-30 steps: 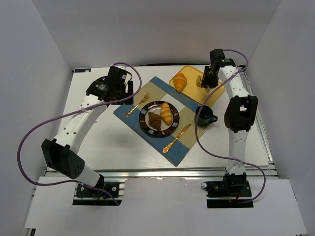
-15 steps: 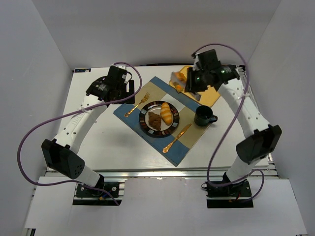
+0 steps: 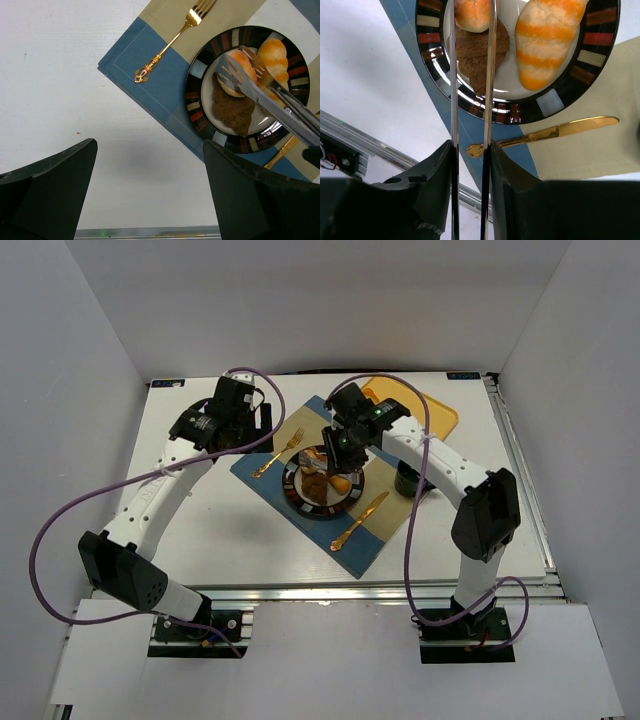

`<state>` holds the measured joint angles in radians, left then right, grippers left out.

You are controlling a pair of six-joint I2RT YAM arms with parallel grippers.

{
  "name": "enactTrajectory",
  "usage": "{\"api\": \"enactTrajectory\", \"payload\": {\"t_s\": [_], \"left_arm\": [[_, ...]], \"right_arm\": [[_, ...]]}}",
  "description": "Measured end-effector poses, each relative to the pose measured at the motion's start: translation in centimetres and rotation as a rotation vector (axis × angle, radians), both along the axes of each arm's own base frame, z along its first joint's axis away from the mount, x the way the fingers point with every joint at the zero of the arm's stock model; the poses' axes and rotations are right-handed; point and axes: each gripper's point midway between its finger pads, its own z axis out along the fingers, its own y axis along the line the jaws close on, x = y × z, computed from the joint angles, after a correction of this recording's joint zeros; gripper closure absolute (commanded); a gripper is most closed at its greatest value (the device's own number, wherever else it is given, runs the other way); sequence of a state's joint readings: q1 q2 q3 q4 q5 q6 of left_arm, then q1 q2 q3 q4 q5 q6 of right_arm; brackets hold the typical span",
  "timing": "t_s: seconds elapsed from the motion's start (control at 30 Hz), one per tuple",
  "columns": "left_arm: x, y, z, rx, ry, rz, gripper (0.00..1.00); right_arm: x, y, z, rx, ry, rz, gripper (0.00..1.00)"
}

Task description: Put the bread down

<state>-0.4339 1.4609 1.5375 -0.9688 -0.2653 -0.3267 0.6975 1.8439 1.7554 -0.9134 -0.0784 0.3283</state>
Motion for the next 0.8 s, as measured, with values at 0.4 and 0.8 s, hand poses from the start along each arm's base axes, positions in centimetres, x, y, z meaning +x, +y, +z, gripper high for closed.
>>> {"api": "enactTrajectory", "payload": {"t_s": [0.4,0.8], "left_arm": [[-0.3,0.2,0.3,-0.003,-0.007,0.001,0.02],[-0.3,0.2,0.3,-0.003,-0.007,0.001,0.02]], "right_arm": [[1.3,0.0,-0.5,-0.026,-0.041,-0.06,0.44],[1.7,-0.7,-0.2,-0.057,-0.061,-0.087,0.42]]}}
